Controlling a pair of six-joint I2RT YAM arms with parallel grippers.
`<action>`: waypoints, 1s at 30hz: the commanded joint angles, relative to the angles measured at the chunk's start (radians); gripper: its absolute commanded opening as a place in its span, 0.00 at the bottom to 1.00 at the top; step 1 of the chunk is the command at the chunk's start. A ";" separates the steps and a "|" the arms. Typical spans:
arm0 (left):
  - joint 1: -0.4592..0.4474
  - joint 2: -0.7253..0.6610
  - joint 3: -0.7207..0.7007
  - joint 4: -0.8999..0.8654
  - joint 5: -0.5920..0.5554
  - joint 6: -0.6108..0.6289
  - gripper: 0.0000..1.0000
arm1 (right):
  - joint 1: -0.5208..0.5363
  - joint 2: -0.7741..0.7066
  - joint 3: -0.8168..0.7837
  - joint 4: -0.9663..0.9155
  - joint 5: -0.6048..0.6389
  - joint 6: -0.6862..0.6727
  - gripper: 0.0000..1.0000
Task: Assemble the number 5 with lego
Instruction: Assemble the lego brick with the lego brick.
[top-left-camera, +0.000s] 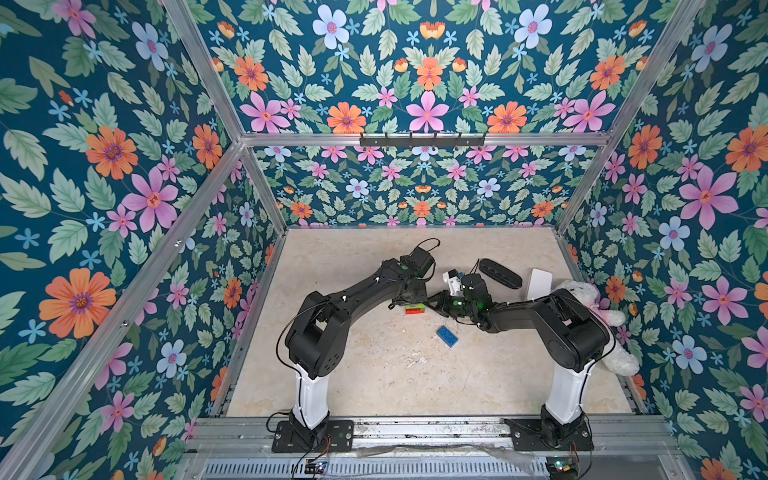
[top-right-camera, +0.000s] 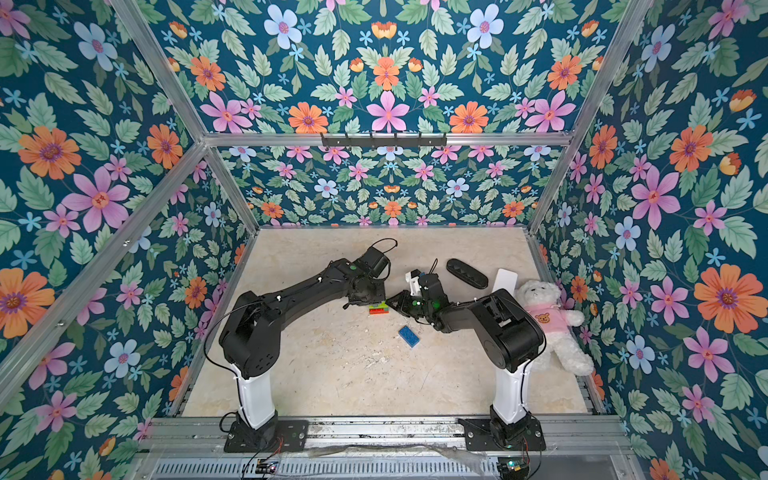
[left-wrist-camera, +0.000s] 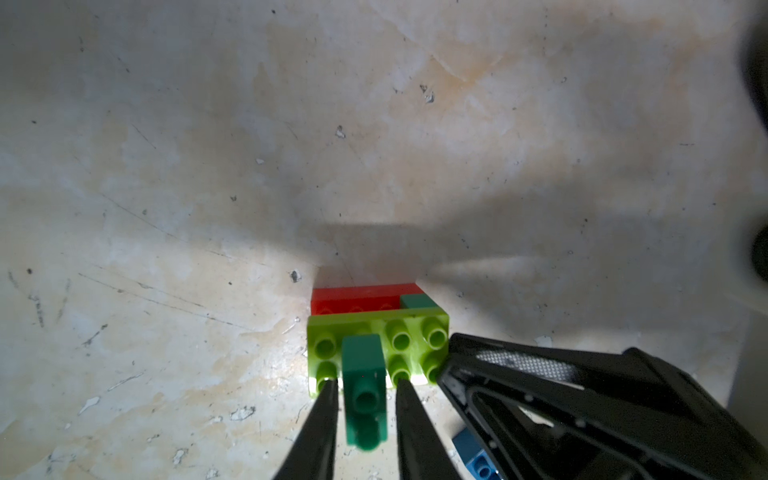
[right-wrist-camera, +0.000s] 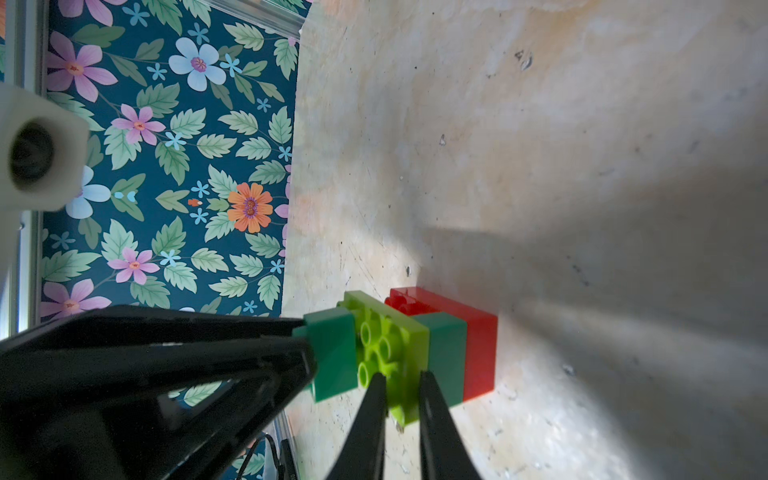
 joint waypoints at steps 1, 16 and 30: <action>0.000 -0.007 0.001 0.006 -0.001 0.012 0.19 | 0.003 0.014 -0.010 -0.241 0.062 -0.012 0.17; 0.000 0.017 0.007 -0.004 0.016 0.027 0.22 | 0.003 0.019 -0.008 -0.240 0.061 -0.012 0.17; -0.001 0.035 0.028 -0.019 0.019 0.038 0.22 | 0.002 0.020 -0.003 -0.243 0.055 -0.014 0.17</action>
